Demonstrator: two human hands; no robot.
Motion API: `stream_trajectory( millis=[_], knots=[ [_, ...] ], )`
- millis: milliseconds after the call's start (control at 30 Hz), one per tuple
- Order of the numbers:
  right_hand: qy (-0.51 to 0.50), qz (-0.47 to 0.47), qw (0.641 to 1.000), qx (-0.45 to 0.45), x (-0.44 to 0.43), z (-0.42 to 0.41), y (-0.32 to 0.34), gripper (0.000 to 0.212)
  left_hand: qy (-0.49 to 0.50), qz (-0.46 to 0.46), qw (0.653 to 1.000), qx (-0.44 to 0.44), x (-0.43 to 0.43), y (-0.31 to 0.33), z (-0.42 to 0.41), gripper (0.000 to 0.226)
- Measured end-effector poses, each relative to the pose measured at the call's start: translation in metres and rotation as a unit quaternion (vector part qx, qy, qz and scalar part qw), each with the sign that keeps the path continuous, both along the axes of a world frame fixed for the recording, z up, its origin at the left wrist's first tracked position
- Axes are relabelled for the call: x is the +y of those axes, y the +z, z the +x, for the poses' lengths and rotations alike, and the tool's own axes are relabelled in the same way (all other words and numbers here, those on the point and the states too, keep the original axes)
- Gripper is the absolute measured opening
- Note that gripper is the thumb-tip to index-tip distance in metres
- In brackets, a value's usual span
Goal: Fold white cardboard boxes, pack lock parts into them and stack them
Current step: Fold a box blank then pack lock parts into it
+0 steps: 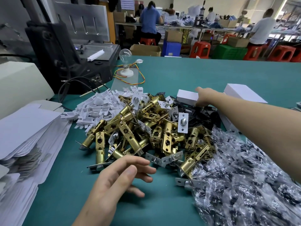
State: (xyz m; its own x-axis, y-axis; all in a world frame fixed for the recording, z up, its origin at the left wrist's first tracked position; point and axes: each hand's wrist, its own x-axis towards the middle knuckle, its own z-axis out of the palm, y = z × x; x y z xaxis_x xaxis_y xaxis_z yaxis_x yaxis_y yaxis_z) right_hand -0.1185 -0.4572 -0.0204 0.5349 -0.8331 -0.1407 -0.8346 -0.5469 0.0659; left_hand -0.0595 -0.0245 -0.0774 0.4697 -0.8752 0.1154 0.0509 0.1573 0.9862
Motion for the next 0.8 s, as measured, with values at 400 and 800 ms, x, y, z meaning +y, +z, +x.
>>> stream_trajectory(
  millis=[400,800],
  knots=[
    [0.04,-0.043,0.992,0.11,0.037,0.005,-0.002,0.043,0.003,-0.001,1.0,0.002,0.0,0.003,-0.002,0.039],
    [0.218,-0.169,0.953,-0.124,0.144,0.042,0.088,0.018,0.055,-0.012,0.998,-0.011,-0.001,0.009,0.0,0.031]
  ],
)
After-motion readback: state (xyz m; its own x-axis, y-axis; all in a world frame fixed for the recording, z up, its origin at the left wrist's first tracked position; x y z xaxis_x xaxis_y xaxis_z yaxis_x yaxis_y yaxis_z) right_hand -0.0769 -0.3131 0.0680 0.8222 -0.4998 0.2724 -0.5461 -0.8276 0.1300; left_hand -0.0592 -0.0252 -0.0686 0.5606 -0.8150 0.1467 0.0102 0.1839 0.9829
